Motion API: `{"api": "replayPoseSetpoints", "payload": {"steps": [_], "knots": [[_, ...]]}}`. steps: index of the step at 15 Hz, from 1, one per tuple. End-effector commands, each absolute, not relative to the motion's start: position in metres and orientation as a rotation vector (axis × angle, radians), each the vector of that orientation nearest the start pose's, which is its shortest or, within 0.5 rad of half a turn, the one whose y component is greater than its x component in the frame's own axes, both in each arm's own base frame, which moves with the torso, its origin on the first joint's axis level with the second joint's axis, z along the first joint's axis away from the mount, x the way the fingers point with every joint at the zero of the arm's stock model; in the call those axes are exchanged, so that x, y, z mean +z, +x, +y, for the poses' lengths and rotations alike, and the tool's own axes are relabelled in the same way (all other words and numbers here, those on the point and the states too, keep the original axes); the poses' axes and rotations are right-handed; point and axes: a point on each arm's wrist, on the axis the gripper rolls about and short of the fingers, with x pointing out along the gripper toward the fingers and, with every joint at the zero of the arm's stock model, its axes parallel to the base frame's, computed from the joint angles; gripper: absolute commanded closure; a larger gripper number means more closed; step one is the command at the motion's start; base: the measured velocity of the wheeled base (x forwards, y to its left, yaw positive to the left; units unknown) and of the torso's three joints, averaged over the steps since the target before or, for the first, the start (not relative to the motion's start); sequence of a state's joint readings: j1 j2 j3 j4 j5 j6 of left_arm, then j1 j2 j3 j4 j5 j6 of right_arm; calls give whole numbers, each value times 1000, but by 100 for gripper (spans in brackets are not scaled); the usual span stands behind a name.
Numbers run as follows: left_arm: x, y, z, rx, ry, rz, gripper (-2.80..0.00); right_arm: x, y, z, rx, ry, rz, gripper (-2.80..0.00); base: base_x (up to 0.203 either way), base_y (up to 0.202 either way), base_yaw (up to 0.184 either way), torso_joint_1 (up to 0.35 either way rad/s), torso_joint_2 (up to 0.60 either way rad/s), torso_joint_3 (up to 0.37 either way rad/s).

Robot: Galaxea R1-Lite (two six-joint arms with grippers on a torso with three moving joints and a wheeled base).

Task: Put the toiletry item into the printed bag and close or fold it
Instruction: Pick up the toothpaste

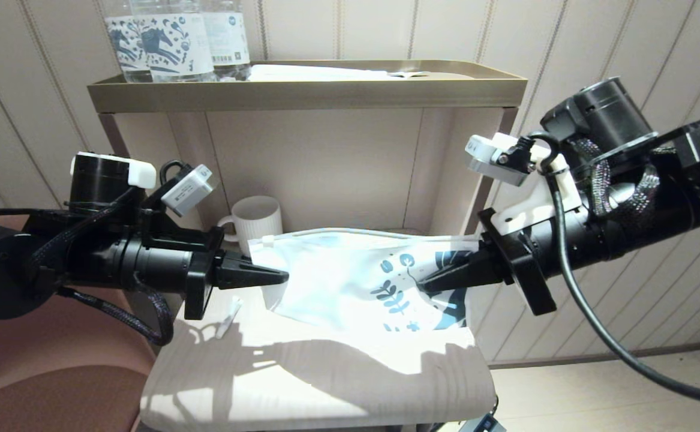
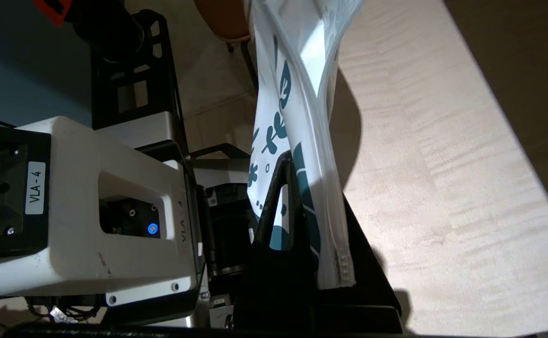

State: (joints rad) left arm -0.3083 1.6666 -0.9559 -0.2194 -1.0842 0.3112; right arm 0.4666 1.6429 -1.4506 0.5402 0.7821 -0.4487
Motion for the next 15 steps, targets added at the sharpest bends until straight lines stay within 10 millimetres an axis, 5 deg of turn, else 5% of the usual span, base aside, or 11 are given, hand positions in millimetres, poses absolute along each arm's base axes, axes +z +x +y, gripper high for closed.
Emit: {"api": "replayPoseSetpoints", "payload": {"steps": [1,12,15], "knots": [[201,267,-106,-1434,53,263,0,272,243,148,1363,-252,501,0,0,0,0,0,0,0],[197,256,-121,-1499,55,280,0,243,275,213,1465,-279,572,0,0,0,0,0,0,0],[195,256,-122,-1502,54,286,0,243,274,212,1462,-281,578,0,0,0,0,0,0,0]]}}
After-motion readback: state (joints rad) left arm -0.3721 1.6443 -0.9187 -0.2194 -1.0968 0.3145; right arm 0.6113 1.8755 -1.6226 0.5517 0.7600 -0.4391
